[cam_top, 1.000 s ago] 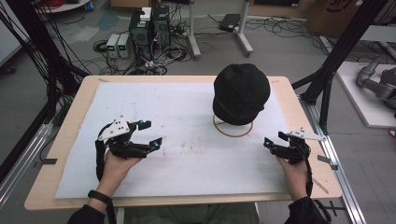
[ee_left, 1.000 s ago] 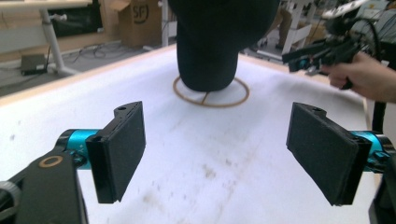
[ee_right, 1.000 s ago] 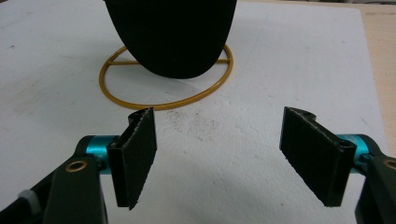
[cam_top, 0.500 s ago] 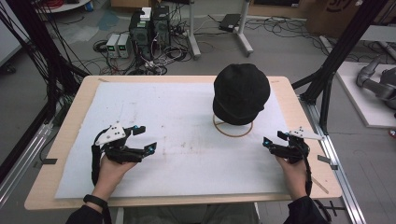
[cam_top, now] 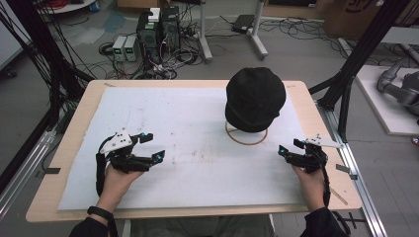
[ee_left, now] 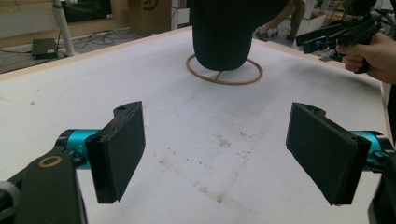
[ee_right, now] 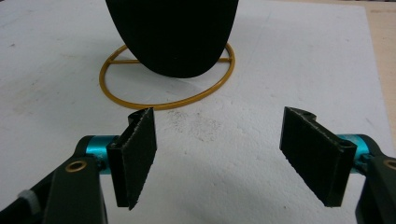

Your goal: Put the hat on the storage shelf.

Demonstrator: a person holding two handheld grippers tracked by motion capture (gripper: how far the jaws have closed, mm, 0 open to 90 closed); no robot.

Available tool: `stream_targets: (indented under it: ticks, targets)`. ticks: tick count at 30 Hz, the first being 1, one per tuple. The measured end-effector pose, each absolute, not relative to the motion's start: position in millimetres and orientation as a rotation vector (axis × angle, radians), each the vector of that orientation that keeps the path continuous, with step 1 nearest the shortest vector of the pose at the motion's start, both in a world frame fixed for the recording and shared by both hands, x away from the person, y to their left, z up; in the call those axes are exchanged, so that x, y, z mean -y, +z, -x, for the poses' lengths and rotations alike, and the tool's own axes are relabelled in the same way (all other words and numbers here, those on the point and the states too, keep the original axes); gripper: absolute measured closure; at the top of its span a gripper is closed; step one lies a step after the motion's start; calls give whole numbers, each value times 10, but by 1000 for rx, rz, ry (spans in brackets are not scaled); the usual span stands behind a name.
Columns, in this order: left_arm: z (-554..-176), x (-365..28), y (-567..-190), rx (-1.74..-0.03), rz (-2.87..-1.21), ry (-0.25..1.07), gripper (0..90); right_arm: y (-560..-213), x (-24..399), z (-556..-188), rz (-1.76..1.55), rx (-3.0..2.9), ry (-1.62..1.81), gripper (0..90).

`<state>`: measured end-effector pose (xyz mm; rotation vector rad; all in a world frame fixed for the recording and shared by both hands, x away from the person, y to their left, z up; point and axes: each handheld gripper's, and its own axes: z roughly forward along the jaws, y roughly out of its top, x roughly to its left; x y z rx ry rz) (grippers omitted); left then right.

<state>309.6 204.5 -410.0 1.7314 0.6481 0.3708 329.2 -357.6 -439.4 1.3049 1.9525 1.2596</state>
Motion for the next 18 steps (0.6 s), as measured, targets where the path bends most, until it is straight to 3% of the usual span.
stream_targets:
  ticks: [18]
  targets:
    - [-3111, -2070, -4112, -665, -1725, 367, 200, -4395, 3586, -3298, -1308, -1946, 1278, 265]
